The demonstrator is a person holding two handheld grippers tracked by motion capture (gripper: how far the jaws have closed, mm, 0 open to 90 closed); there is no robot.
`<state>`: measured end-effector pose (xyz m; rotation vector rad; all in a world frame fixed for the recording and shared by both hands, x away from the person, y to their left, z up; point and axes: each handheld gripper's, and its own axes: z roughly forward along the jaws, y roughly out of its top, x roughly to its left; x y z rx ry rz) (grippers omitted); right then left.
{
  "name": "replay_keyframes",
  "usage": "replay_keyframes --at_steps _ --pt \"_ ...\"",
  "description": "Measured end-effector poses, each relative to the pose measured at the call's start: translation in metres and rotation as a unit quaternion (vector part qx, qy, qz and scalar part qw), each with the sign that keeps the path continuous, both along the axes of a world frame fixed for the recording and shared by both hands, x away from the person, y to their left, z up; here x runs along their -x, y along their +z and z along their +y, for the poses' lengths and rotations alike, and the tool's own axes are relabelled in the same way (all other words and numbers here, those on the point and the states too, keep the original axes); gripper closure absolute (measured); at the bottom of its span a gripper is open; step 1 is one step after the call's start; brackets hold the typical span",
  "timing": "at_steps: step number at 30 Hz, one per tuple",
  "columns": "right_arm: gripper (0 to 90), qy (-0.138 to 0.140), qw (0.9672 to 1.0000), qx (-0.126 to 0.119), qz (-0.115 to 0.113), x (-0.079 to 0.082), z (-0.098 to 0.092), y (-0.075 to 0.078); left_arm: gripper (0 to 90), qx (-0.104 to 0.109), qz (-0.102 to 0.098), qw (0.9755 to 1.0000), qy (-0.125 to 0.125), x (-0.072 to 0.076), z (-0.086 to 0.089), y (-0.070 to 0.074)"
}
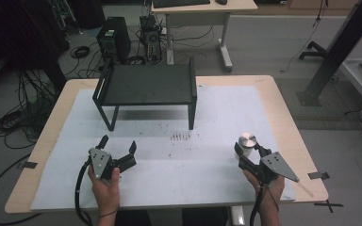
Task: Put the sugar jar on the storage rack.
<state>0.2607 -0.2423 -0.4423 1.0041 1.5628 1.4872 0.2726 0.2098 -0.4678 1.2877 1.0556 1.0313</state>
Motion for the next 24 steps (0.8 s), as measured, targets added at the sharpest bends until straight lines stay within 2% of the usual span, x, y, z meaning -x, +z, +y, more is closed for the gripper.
replay_keyframes --at_steps 5,12,20,24 --pt "44.4 0.033 0.9994 -0.007 -0.002 -0.006 0.017 0.009 0.5 0.0 0.001 1.0 0.0 0.0 0.0 0.0" --pt "44.4 0.062 0.9981 -0.005 -0.004 -0.014 0.036 0.018 0.5 0.0 0.001 1.0 0.0 0.0 0.0 0.0" --pt "44.4 0.106 0.9943 -0.003 -0.01 -0.028 0.069 0.035 0.5 0.0 0.0 1.0 0.0 0.0 0.0 0.0" --pt "44.4 0.118 0.9929 -0.009 -0.011 -0.032 0.078 0.04 0.5 -0.001 0.0 1.0 0.0 0.0 0.0 0.0"
